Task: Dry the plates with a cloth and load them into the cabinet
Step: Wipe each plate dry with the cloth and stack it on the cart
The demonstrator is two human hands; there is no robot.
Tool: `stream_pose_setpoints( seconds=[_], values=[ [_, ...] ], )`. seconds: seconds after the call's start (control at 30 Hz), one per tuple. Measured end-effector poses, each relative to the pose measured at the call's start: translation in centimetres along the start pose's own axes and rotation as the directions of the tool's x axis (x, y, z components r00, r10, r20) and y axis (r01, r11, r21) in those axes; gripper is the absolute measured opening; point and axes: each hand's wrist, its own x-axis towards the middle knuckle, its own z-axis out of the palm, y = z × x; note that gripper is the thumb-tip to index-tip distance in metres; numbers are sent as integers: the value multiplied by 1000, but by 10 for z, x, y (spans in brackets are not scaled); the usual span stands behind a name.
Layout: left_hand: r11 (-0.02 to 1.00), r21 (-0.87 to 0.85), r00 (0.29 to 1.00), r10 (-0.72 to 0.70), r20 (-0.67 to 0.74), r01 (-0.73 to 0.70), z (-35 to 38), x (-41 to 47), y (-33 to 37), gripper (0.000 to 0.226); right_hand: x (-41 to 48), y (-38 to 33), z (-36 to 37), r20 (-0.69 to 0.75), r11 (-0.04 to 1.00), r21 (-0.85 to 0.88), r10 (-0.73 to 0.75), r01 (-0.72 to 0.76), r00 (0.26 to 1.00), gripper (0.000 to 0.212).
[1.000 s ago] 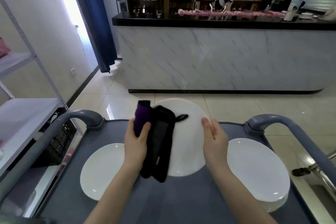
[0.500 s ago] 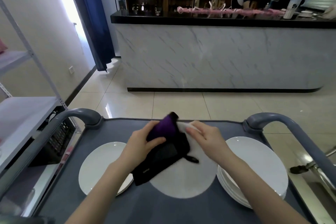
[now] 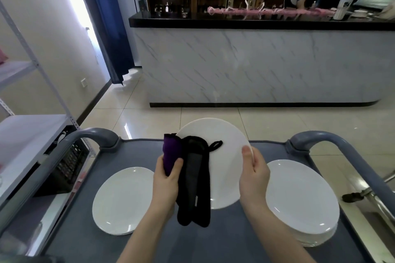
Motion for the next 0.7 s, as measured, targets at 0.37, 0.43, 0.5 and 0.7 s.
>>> stream_pose_setpoints(
  seconds=[0.37,0.43,0.5,0.7],
  values=[
    [768,413,821,248,514,-490,-19,28,46,42,41,-27,-8,703,830,-309,-129,464,699,17],
    [759,424,806,215,552,-494,-19,32,48,40,39,-24,-4,685,849,-265,-167,456,709,20],
    [775,430,836,223,501,-464,-18,34,46,36,34,-20,-3,612,887,-207,-212,414,762,24],
    [996,46,996,81,-49,-79,-5,14,16,11,14,-14,9,107,998,-40,-52,57,993,44]
  ],
)
